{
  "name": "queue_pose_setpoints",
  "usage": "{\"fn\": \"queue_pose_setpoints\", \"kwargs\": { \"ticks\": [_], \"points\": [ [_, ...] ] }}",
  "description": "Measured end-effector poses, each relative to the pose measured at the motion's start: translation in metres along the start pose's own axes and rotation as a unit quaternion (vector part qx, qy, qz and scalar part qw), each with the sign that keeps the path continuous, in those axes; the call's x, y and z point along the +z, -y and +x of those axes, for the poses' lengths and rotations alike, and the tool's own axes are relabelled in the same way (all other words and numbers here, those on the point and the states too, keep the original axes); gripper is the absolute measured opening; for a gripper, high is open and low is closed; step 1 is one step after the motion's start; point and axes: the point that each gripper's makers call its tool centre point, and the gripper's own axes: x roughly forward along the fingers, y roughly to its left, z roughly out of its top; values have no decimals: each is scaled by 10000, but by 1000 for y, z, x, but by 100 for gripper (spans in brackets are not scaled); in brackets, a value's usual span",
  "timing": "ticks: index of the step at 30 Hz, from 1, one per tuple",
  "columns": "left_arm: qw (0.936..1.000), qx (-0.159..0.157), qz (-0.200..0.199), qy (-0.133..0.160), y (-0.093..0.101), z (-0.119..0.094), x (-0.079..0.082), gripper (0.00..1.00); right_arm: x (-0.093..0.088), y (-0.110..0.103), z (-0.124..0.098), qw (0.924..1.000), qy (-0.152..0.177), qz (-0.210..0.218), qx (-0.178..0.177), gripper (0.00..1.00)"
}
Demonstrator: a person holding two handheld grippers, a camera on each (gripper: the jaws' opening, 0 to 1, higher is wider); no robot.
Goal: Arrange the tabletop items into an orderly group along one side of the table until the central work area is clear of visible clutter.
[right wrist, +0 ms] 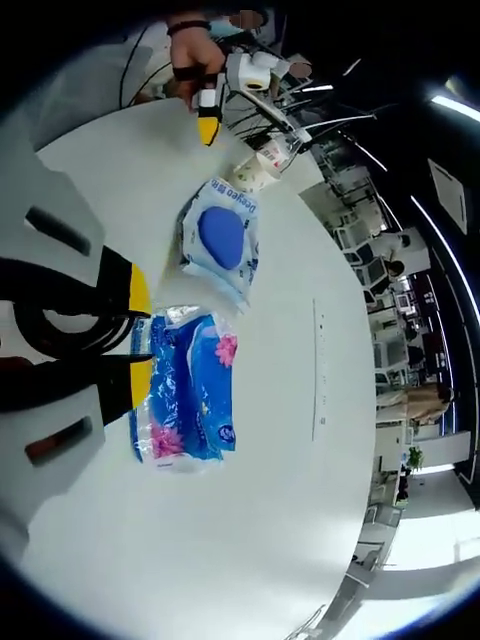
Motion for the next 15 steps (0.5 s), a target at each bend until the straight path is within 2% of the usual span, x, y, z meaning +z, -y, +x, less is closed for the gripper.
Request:
{"fn": "queue_pose_setpoints", "kwargs": {
  "ticks": [15],
  "points": [
    [9999, -50, 106, -61, 2, -7, -7, 13, 0, 10, -5, 9999, -62, -117, -92, 12]
  ]
}}
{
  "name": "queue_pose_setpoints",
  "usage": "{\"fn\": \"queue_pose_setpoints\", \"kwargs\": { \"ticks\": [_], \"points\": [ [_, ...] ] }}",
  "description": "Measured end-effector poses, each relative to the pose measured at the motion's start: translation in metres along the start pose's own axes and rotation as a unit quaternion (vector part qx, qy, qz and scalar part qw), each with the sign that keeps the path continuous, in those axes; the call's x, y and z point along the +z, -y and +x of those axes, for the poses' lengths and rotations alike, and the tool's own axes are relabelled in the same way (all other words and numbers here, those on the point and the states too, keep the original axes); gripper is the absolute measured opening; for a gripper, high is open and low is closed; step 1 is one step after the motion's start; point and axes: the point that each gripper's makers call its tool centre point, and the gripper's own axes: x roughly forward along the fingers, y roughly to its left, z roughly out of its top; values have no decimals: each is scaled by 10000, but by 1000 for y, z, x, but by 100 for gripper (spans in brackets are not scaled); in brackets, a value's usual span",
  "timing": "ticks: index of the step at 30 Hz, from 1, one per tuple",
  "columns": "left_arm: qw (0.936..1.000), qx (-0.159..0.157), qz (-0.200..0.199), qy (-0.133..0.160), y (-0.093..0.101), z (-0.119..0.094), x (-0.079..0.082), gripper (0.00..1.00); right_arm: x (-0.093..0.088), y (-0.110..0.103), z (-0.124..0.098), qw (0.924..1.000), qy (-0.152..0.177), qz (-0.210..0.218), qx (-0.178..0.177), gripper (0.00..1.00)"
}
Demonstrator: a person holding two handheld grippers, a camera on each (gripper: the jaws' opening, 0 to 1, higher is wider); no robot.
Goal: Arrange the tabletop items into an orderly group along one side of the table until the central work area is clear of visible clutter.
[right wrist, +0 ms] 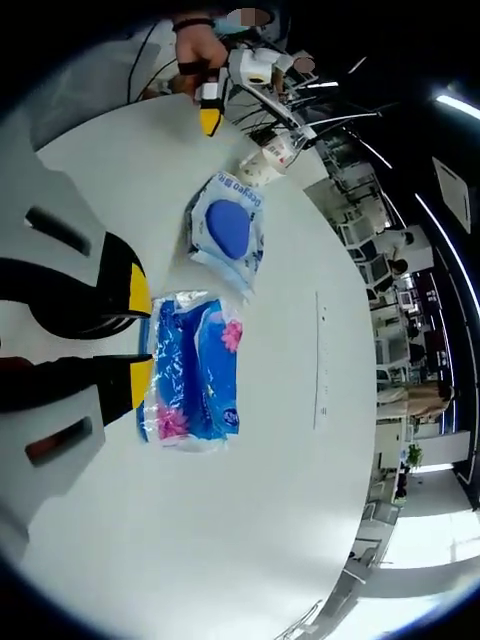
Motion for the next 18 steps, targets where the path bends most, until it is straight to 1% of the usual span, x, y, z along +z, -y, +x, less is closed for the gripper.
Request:
{"fn": "queue_pose_setpoints", "kwargs": {
  "ticks": [7, 13, 18],
  "points": [
    [9997, -81, 222, -18, 7, -7, -4, 18, 4, 5, 2, 9997, -99, -235, -15, 13],
    [9987, -152, 482, -25, 11, -17, -6, 23, 10, 11, 8, 9974, -253, -680, -5, 14],
    [9974, -213, 693, -8, 15, -27, -8, 26, 12, 14, 13, 9920, -432, -1187, 13, 16]
  ]
}}
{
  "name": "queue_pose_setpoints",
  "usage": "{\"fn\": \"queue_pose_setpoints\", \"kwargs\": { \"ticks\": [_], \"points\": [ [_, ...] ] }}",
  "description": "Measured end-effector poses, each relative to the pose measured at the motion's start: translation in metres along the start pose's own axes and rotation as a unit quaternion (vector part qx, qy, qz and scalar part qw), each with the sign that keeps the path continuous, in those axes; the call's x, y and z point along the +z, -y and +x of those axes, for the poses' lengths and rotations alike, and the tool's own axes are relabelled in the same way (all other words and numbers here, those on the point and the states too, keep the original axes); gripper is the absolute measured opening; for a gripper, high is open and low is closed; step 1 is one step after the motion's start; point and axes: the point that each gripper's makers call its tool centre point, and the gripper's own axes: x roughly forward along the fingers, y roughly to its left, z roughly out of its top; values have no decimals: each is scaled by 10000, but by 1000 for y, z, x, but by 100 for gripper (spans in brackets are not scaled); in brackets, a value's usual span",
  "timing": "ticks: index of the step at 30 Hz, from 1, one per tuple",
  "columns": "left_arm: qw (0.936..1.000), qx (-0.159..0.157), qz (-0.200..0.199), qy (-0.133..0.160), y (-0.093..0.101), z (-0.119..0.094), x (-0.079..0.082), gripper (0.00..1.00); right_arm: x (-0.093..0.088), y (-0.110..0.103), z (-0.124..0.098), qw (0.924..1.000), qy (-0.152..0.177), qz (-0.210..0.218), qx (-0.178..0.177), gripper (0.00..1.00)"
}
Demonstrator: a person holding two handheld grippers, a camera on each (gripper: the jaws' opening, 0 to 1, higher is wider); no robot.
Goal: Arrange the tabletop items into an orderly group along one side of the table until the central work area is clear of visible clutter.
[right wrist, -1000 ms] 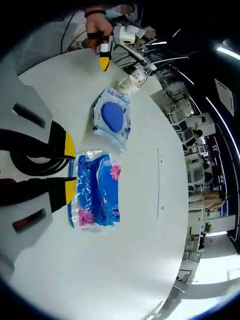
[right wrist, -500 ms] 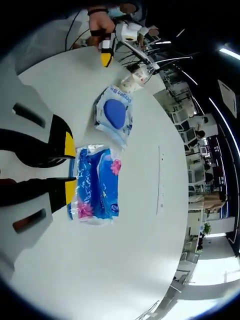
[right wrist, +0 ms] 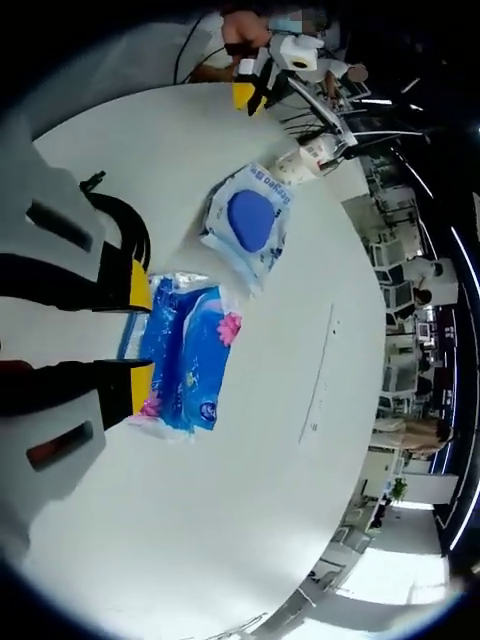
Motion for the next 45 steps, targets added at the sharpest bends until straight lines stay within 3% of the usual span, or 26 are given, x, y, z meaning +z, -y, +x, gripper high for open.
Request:
{"fn": "queue_pose_setpoints", "kwargs": {
  "ticks": [15, 19, 27, 35, 38, 45],
  "points": [
    [9998, -94, 7, 155, -2, -23, 1, 33, 15, 3, 21, 9967, -284, -715, 249, 26],
    [9998, -93, 12, 192, -3, -30, 3, 34, 15, 3, 27, 9902, -560, -1225, 358, 28],
    [9996, -41, 58, 290, -4, -46, 6, 34, 14, 3, 40, 9810, -868, -1674, 461, 30],
    [9995, 46, 80, 297, -7, -53, 1, 34, 9, -4, 55, 9724, -1145, -1931, 635, 30],
    [9995, 71, 79, 283, -8, -55, 0, 34, 4, -7, 61, 9649, -1303, -2168, 710, 29],
    [9994, 184, -7, 288, -14, -63, -5, 33, 1, -9, 68, 9633, -1359, -2193, 743, 22]
  ]
}}
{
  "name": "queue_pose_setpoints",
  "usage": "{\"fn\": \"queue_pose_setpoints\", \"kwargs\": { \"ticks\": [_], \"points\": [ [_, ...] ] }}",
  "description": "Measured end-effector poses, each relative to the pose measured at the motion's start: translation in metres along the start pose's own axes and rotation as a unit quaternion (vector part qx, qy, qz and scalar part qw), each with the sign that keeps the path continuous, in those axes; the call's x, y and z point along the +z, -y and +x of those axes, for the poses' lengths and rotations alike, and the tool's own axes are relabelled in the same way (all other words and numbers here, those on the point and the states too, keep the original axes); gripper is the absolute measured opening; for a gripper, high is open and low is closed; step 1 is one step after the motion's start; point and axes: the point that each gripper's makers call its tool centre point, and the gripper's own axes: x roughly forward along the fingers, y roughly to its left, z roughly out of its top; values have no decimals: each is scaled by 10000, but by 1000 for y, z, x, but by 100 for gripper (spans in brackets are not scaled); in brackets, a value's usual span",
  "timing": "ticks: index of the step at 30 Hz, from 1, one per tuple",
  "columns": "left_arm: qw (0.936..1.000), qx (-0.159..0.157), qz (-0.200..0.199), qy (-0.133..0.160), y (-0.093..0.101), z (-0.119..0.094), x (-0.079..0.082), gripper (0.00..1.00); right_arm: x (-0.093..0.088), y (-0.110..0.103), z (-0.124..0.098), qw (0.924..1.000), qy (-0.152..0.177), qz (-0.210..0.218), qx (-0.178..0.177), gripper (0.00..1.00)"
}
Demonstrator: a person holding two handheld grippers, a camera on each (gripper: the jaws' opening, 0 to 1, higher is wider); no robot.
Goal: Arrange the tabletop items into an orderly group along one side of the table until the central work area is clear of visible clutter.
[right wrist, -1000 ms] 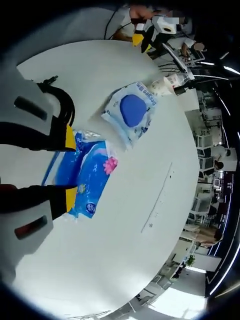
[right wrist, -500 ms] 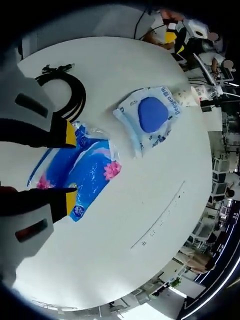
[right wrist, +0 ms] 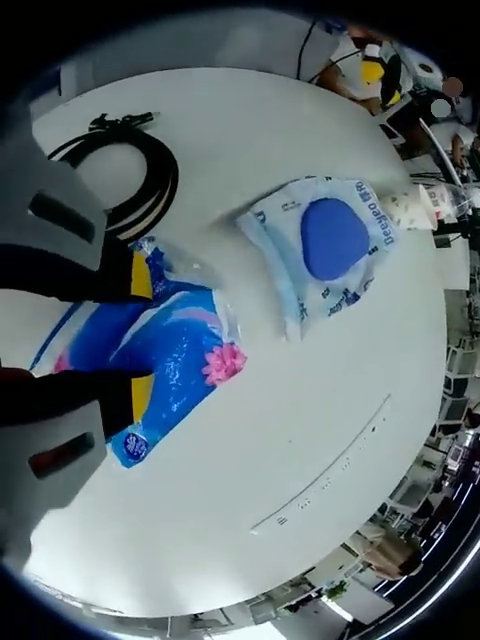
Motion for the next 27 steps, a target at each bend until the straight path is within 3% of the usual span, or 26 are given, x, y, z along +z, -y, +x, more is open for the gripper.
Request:
{"fn": "queue_pose_setpoints", "kwargs": {
  "ticks": [17, 27],
  "points": [
    [10000, -2, -29, -5, 0, -1, 1, 32, 6, -11, -8, 9999, 99, -127, -4, 2],
    [10000, 17, -52, 18, -1, -5, 1, 34, 16, -7, -9, 9998, 172, -67, -59, 0]
  ]
}}
